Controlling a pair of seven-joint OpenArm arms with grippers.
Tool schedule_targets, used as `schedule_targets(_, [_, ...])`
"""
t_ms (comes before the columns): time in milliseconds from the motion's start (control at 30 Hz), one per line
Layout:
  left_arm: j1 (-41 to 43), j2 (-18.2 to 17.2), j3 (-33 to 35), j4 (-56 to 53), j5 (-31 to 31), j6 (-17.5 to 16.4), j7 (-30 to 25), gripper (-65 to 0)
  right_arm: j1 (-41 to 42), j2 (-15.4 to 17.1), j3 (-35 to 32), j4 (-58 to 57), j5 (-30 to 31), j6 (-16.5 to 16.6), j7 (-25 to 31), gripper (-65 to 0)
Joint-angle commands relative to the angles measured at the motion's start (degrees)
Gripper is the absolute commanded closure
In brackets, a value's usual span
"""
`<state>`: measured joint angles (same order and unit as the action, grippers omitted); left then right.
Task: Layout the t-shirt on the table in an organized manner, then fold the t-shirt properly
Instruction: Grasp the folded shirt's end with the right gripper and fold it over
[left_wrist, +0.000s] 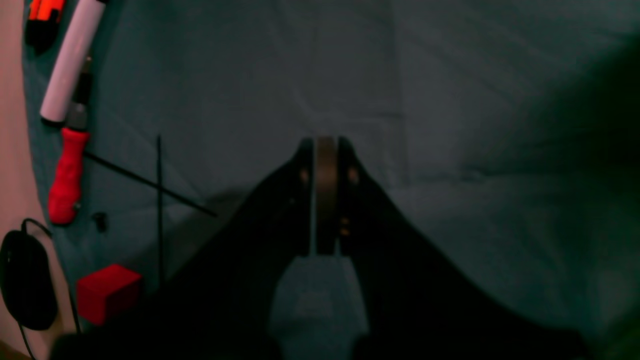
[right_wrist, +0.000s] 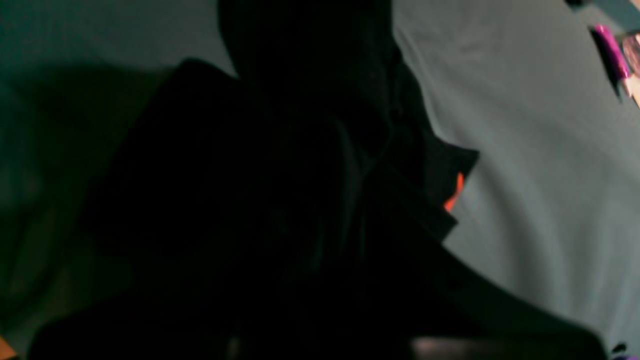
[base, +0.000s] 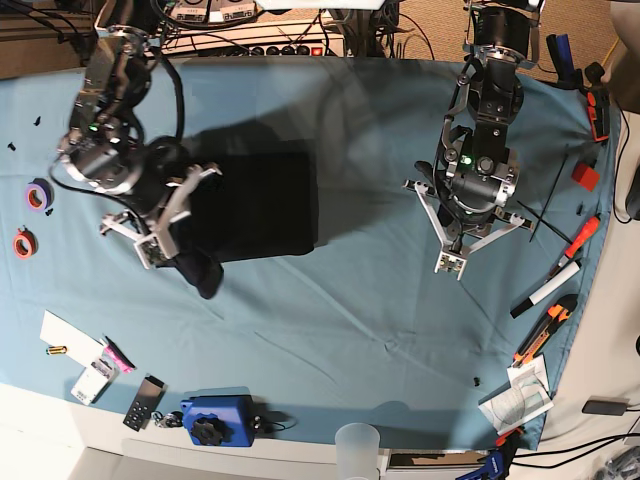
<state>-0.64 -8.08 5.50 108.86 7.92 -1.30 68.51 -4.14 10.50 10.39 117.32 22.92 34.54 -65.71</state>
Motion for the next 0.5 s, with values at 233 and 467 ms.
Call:
schedule_targets(233, [-0.76, -0.04, -0.13, 0.92, 0.42, 0.22, -1.01, 0.0, 0.81, 0.59, -10.82, 0.92, -10.71, -7.17, 2.73, 0.0])
schedule_targets(467, [-0.76, -0.04, -0.13, 0.92, 0.39, 0.22, -1.01, 0.0, 0.81, 0.59, -15.61, 0.92, -13.33, -7.41, 3.76, -15.5])
